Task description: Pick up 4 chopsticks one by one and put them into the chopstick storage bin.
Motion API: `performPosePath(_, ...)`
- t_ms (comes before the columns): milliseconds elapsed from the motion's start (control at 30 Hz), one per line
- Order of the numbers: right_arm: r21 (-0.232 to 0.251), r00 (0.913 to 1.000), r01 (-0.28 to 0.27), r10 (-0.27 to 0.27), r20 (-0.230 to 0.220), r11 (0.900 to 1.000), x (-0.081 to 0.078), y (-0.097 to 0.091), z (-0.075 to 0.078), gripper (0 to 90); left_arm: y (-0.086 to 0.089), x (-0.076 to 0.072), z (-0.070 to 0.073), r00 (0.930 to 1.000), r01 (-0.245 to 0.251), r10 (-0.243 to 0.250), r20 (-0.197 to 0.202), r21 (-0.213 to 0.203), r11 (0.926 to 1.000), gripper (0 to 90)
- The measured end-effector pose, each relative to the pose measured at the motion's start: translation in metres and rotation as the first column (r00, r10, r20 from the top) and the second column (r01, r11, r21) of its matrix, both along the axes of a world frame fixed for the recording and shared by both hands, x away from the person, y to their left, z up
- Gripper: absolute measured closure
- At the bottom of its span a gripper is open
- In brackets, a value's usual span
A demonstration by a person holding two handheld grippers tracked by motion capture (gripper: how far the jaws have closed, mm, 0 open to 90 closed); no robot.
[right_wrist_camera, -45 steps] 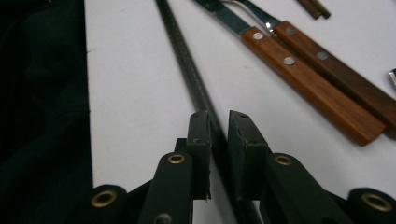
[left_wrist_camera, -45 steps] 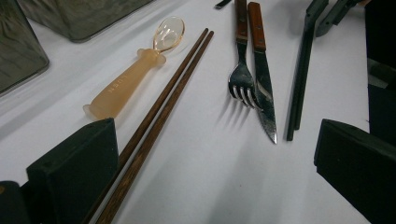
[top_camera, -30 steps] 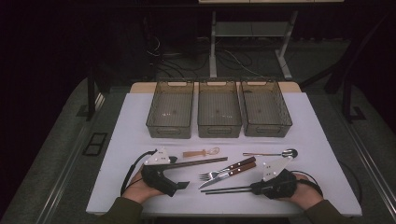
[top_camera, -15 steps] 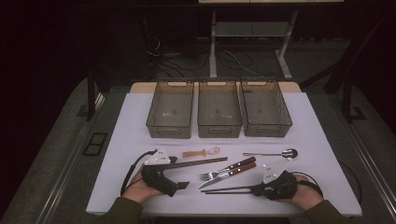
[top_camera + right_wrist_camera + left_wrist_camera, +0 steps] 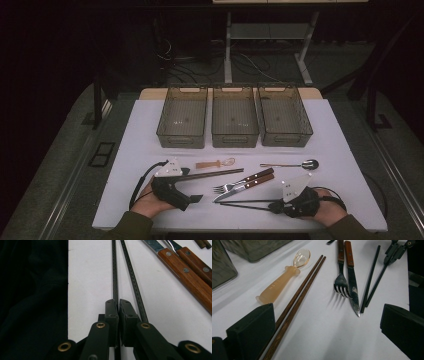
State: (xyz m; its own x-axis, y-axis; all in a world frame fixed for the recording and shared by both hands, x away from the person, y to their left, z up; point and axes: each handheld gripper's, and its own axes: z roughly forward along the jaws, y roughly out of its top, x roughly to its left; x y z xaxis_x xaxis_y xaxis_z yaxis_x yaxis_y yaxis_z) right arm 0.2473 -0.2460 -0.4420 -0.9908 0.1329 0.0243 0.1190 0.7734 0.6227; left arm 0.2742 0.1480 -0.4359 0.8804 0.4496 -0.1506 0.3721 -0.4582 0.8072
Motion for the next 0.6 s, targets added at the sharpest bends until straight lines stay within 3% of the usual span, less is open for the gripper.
performPosePath(133, -0.004, 0.9995, 0.009, -0.01, -0.029, 0.9999, 0.0, -0.0011, 0.0017, 85.9, 0.0006, 0.0003, 0.0002, 1.0, 0.001, -0.001, 0.001, 0.002, 1.0, 0.0)
performPosePath(600, 0.056, 0.999, 0.012, -0.01, -0.044, 0.9983, 0.0004, -0.0062, 0.0076, 85.9, 0.0009, 0.0002, 0.0006, 1.0, 0.002, -0.002, 0.002, 0.004, 1.0, 0.0)
